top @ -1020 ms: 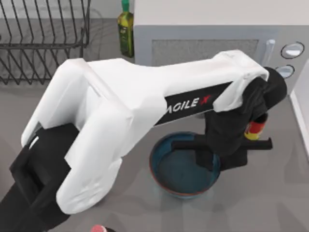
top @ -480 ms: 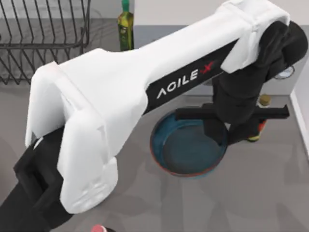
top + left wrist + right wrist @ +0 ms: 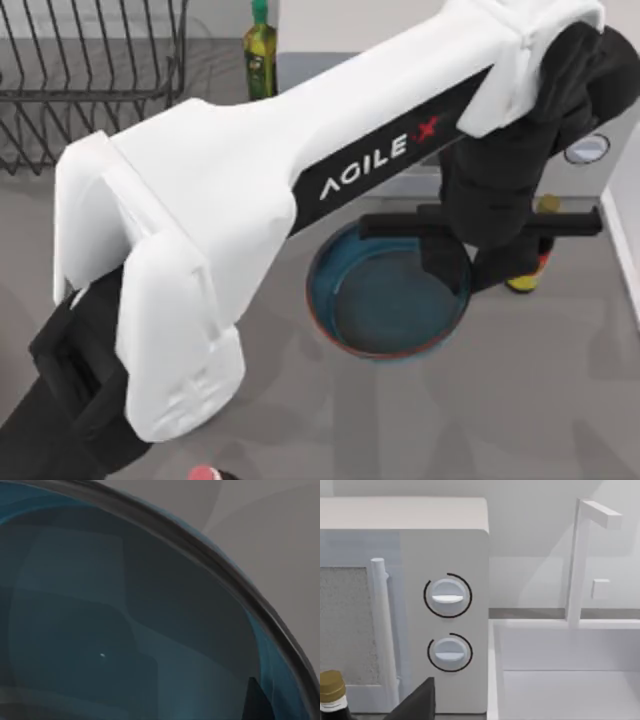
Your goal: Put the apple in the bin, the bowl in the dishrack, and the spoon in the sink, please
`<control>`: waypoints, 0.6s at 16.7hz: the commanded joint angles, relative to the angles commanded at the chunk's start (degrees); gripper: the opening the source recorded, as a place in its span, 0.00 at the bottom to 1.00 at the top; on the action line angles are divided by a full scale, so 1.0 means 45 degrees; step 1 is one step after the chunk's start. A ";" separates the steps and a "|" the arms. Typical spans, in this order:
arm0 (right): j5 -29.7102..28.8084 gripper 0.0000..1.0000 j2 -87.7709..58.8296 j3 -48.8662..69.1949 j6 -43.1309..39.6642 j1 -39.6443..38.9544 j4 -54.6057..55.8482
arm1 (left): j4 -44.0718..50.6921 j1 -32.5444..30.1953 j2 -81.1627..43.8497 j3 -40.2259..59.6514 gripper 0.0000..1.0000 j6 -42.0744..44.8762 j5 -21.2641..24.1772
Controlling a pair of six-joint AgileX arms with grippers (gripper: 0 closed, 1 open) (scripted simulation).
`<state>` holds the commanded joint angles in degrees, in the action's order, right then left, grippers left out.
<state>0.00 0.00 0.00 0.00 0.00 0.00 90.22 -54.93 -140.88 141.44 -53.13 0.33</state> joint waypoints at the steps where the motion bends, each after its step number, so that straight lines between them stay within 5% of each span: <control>1: 0.0000 1.00 0.0000 0.0000 0.0000 0.0000 0.0000 | -0.0099 0.0017 0.0133 -0.0071 0.00 0.0054 -0.0001; 6: 0.0000 1.00 0.0000 0.0000 0.0000 0.0000 0.0000 | -0.2025 0.0885 0.2839 -0.1703 0.00 0.1085 -0.0007; 10: 0.0000 1.00 0.0000 0.0000 0.0000 0.0000 0.0000 | -0.5236 0.3132 0.7176 -0.4415 0.00 0.2795 0.0088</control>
<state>0.00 0.00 0.00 0.00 0.00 0.00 66.66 -40.84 -108.59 121.57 -40.55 0.73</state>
